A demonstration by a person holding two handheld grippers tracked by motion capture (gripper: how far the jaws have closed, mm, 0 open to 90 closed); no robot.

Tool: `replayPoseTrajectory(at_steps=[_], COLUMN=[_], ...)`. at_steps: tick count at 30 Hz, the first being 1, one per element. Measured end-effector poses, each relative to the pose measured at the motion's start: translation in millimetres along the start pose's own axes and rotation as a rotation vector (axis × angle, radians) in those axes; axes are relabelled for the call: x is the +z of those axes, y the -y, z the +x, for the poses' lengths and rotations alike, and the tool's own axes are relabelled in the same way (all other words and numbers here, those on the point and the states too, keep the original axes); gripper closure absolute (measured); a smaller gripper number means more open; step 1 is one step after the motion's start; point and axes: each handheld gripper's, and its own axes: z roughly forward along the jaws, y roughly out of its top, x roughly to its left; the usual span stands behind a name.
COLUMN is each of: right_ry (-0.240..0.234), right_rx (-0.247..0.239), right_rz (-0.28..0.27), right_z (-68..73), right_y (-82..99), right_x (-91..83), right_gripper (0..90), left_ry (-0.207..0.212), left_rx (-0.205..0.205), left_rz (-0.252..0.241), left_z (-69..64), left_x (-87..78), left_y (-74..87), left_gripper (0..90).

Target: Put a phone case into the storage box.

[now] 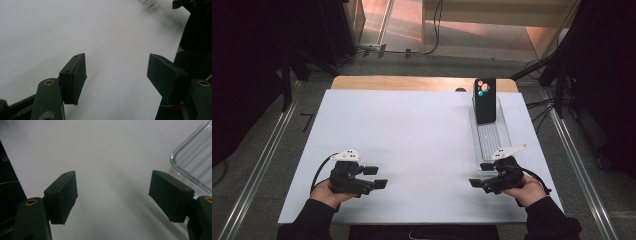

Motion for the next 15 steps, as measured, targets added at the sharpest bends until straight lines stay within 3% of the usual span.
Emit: replayPoseTrajectory(at_steps=[15], right_ry=[0.006], right_rx=[-0.002], right_rz=[0.03], right_z=[-1.6], right_y=[1.3], right_x=[3.6], right_gripper=[20.6], left_ry=[0.009], left_rx=[-0.004], left_rz=[0.008], left_z=[0.8], left_x=[1.5], left_y=[0.7], left_gripper=[31.4])
